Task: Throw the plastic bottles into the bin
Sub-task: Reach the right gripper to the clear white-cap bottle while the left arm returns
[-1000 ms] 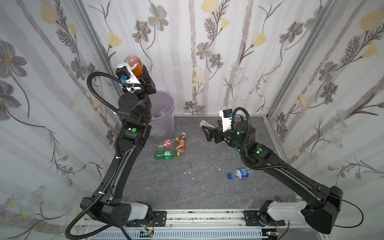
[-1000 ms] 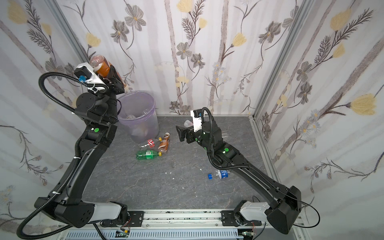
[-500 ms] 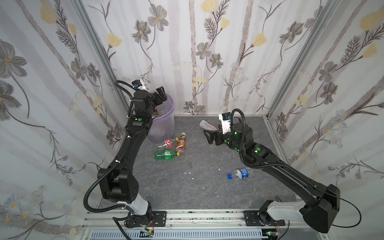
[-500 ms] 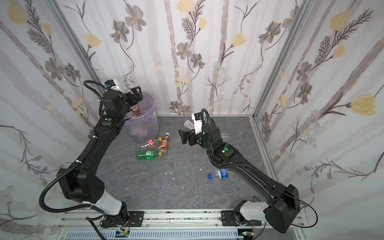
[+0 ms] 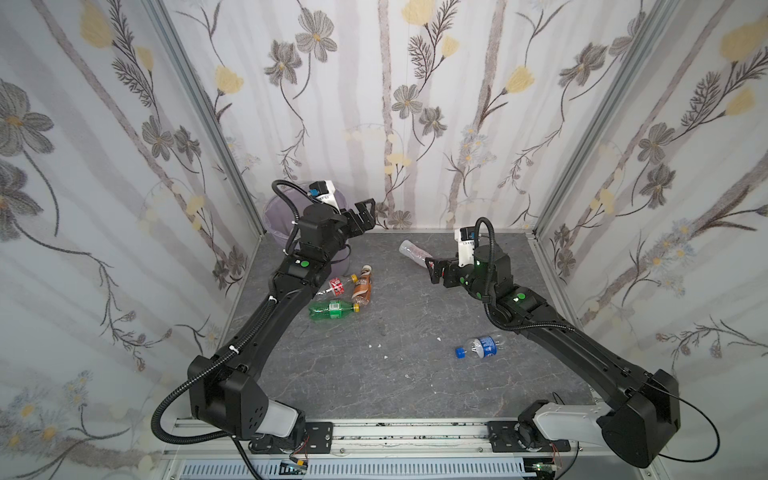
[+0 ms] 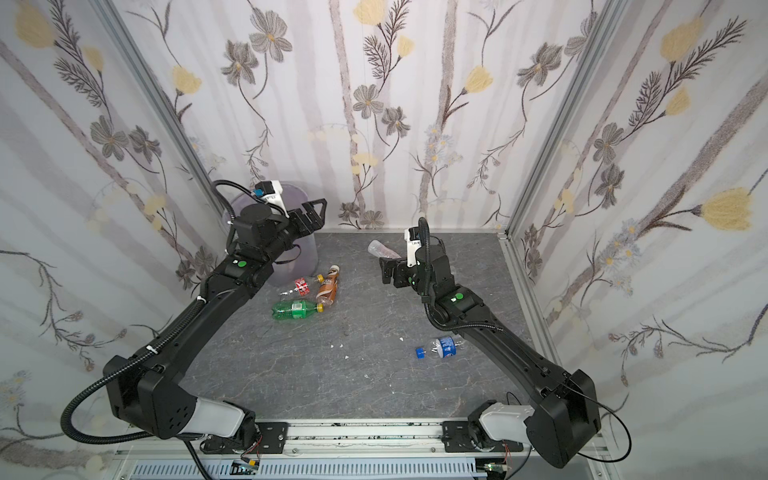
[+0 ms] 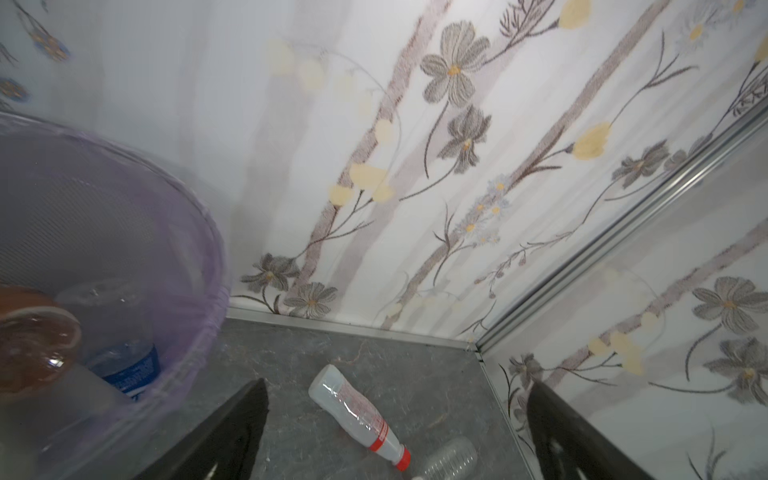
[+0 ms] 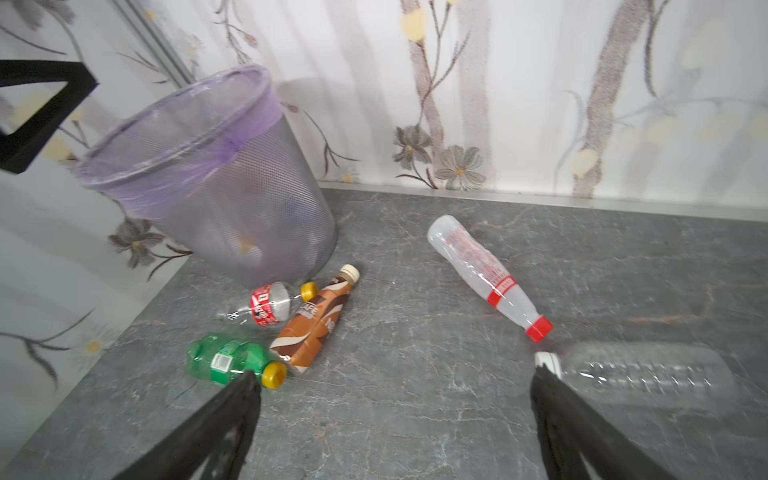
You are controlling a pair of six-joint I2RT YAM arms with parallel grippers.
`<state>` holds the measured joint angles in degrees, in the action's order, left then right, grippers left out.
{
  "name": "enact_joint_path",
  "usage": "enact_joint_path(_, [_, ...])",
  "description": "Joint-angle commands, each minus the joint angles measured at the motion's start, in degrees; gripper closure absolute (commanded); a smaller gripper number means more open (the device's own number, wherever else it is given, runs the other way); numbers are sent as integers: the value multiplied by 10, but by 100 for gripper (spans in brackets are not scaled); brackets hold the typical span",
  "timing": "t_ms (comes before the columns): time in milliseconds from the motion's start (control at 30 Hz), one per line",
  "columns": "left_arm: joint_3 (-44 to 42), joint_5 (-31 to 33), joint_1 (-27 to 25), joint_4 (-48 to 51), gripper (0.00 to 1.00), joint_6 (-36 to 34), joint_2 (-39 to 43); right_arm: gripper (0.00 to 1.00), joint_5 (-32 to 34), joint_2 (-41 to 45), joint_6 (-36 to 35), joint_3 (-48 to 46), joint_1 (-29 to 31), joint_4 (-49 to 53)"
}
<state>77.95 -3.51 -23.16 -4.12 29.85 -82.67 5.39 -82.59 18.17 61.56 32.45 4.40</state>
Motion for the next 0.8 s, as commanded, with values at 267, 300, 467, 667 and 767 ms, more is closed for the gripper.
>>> enact_joint_path(267, [-71, 10, -108, -23, 0, 32, -34, 0, 36, -35, 93, -51, -138, 17])
enact_joint_path(300, [-75, 8, -116, -25, 0, 36, -40, 0, 22, -46, 105, -49, -156, 14])
enact_joint_path(467, [-87, 3, -140, -40, 0, 50, -69, 0, -29, -137, 161, -6, -238, 27])
enact_joint_path(667, [-99, -12, -150, -78, 0, 61, -88, 0, -54, -224, 171, 52, -271, 40])
enact_joint_path(767, [-109, -17, -152, -93, 0, 79, -94, 0, -60, -259, 182, 79, -273, 41])
